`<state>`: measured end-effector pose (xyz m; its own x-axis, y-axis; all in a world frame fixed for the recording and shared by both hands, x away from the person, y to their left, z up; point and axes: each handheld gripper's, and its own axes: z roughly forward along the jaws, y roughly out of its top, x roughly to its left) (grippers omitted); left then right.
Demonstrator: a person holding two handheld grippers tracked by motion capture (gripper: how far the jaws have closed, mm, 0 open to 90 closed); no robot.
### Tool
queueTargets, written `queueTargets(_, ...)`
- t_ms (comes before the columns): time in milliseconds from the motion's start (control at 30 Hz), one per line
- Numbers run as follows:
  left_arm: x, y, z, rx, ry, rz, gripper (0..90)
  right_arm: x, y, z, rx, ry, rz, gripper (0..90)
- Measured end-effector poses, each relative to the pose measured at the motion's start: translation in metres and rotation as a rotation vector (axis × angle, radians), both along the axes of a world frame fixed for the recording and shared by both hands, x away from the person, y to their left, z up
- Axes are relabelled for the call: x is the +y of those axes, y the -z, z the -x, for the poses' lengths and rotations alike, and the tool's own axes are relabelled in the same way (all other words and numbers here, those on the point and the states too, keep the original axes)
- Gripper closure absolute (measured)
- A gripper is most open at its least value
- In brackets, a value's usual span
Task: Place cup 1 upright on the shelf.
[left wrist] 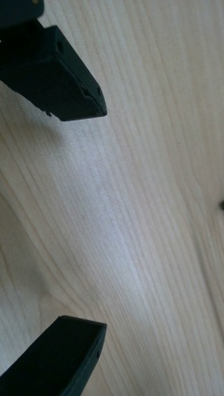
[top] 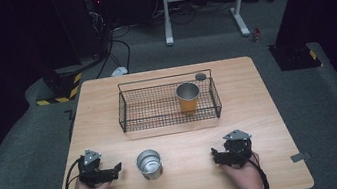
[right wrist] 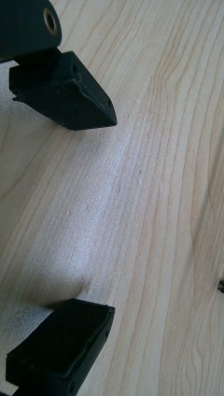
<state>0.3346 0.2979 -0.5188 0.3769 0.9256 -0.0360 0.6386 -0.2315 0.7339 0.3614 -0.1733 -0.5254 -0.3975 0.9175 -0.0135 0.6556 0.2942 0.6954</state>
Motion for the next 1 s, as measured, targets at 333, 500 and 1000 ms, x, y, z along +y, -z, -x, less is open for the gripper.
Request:
queueTargets(333, 0.0, -0.019, 0.011, -0.096, 0.055, 0.047, 0.6, 0.0, 0.0, 0.0, -0.002, 0.001, 0.0, 9.0)
queueTargets(500, -0.004, -0.027, 0.017, -0.135, 0.082, 0.058, 0.6, 0.0, 0.0, 0.0, -0.003, 0.001, 0.0, 8.9)
queueTargets(1000, -0.02, -0.047, 0.029, -0.217, 0.166, 0.076, 0.6, 0.0, 0.0, 0.0, -0.002, 0.001, -0.001, 8.9)
